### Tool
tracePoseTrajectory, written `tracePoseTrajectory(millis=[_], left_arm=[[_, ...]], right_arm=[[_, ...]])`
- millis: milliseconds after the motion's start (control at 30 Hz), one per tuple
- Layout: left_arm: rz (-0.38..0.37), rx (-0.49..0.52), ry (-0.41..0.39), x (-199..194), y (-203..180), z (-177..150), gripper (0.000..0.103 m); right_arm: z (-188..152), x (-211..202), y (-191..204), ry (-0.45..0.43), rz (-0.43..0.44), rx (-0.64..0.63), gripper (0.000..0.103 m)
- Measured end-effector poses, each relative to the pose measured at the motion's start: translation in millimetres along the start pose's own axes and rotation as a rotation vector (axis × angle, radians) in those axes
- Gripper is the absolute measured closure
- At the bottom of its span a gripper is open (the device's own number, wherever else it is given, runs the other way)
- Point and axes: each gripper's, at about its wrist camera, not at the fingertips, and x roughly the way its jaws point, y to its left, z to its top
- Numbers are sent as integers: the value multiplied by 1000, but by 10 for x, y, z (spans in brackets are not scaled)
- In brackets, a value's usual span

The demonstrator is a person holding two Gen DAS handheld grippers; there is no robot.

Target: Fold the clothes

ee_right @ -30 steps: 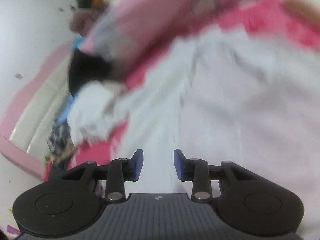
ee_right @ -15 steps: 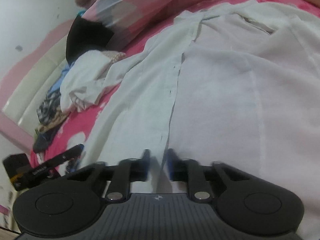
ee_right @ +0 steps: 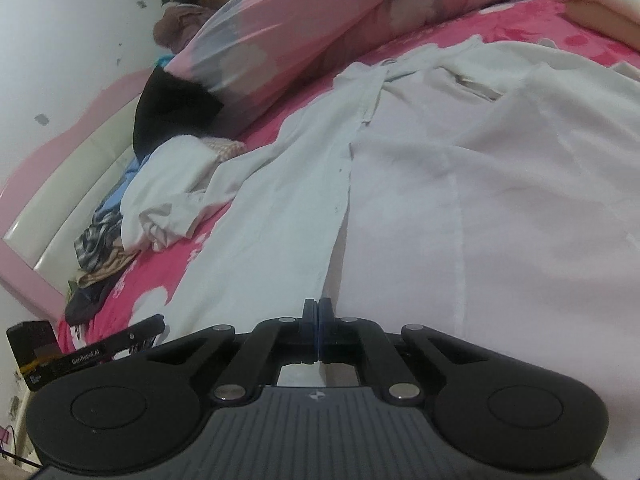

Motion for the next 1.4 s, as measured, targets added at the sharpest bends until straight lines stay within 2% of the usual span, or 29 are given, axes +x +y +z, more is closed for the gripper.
tracePoseTrajectory(millis=[300, 500, 633, 800, 1000, 1267, 1367, 1400], left_arm=[[23, 20, 15, -12, -53, 12, 56], [2, 24, 30, -53, -93, 10, 56], [-32, 21, 47, -92, -129, 0, 48], [-46, 24, 56, -137, -170, -21, 47], [-48, 21, 43, -122, -184, 5, 47], [-53, 14, 8, -123, -216, 109, 47], [-58, 16, 2, -79, -246, 142, 47], [-56, 17, 4, -53, -257, 156, 47]], right_arm=[[-43, -19, -109, -5, -41, -13, 103], [-64, 16, -98, -4, -63, -48, 103], [-51, 21, -65, 0, -84, -83, 103], [-44, -24, 56, -23, -130, -147, 101], [89, -10, 108, -39, -119, -160, 101], [186, 75, 41, -32, -100, -102, 100], [189, 68, 13, -35, -95, -86, 93], [196, 73, 7, -35, -97, -84, 87]])
